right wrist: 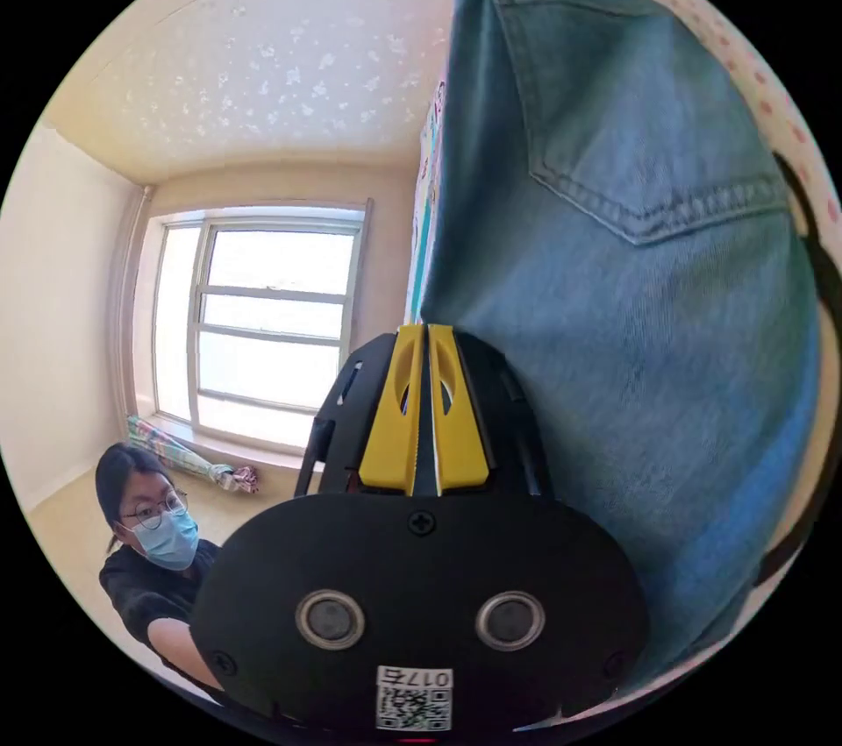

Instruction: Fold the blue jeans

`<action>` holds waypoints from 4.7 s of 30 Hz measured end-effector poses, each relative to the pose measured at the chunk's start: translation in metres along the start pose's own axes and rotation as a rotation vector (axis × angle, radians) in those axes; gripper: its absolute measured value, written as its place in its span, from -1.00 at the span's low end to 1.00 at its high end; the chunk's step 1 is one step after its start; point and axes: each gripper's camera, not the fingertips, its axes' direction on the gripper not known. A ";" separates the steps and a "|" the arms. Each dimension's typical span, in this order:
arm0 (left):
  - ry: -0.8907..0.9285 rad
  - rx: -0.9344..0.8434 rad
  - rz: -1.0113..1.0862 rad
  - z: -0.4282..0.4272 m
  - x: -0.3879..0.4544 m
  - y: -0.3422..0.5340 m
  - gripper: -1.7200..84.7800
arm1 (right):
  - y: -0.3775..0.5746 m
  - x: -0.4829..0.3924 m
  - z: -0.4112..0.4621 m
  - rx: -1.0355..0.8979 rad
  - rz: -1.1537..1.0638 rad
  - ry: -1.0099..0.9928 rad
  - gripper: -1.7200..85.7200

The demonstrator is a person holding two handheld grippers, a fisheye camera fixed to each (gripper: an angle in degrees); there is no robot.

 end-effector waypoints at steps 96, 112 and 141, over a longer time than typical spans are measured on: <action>-0.287 -0.061 0.481 0.065 0.040 -0.045 -0.73 | 0.341 0.115 -0.234 -0.105 0.175 -0.026 -0.75; 0.007 -0.059 0.714 0.105 0.092 0.149 -0.98 | 0.491 -0.140 -0.256 -0.144 -0.086 -0.501 -0.92; -0.233 0.309 0.777 0.218 0.258 0.156 -0.97 | 0.461 -0.482 -0.220 -0.025 -0.351 -0.139 -0.93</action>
